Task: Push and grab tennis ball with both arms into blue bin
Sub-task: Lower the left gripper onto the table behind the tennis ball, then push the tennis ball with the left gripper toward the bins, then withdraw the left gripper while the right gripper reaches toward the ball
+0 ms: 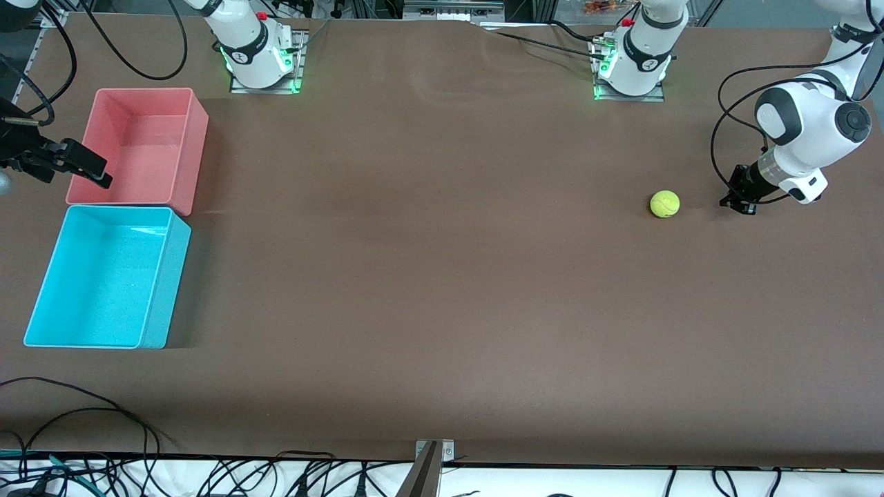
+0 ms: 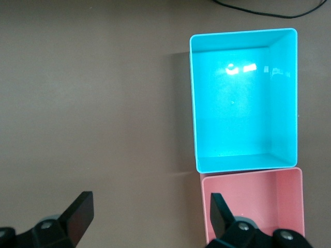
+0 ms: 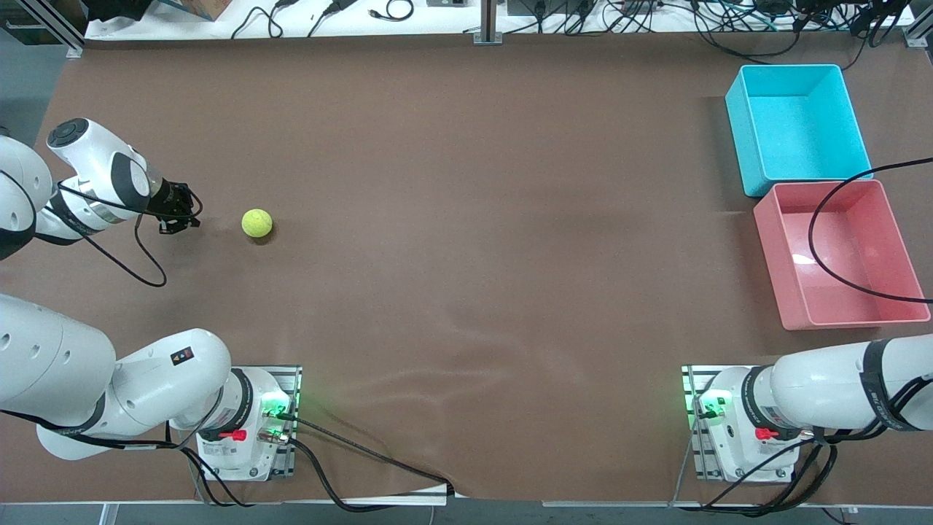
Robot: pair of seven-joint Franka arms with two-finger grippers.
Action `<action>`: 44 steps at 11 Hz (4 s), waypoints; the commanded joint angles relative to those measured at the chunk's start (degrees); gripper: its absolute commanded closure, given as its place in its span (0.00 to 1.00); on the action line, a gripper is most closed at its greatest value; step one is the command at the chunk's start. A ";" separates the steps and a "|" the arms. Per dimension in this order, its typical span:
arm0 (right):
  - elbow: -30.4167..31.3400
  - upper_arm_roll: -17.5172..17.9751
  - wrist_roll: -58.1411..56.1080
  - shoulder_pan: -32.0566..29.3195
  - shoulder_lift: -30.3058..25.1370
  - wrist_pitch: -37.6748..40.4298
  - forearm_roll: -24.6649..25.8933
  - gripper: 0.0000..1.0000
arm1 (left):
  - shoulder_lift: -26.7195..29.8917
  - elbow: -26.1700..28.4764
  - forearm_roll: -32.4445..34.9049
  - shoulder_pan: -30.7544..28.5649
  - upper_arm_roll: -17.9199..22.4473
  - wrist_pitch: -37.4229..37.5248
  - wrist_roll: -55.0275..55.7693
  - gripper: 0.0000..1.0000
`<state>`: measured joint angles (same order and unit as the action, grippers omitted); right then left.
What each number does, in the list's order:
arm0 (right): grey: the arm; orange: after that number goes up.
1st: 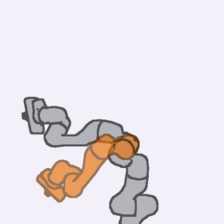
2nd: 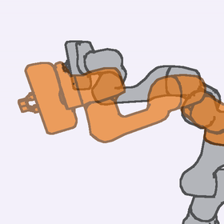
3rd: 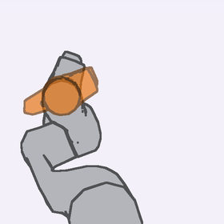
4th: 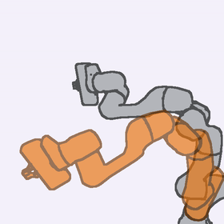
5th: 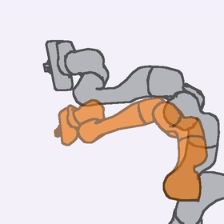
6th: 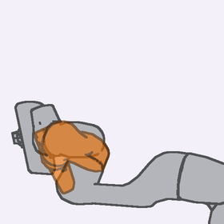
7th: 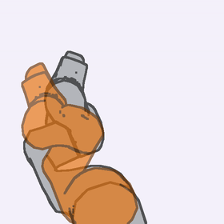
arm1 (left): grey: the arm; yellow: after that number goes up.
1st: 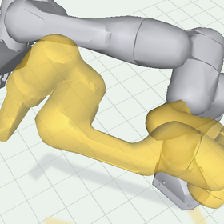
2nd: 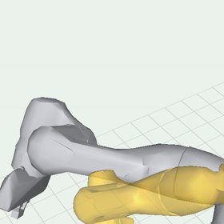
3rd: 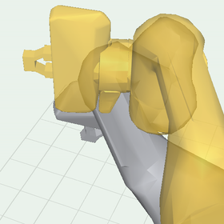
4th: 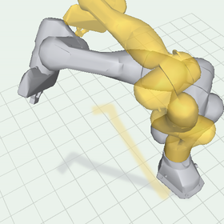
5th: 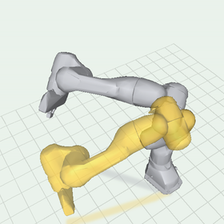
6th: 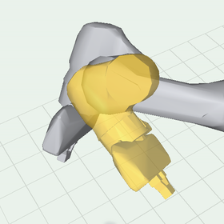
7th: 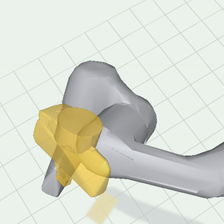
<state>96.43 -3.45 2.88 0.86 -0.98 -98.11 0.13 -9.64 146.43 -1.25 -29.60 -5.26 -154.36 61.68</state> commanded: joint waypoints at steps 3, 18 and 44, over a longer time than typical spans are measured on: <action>-1.69 0.11 -0.77 -0.33 0.63 1.26 0.40 0.00 | -4.07 -1.06 -0.24 -1.25 -0.45 -4.81 -2.09 1.00; -1.69 0.20 -0.77 -0.24 0.63 1.26 0.40 0.00 | 2.87 -3.26 -0.24 -3.00 -35.87 11.97 41.86 1.00; 28.42 14.52 4.33 0.90 -2.70 -11.45 0.57 0.01 | 6.21 -54.50 3.80 -17.88 -43.52 56.72 -54.74 0.00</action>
<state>114.01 10.13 6.48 1.90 -0.67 -101.37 0.14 -2.66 93.78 2.25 -51.27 -49.48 -98.74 9.20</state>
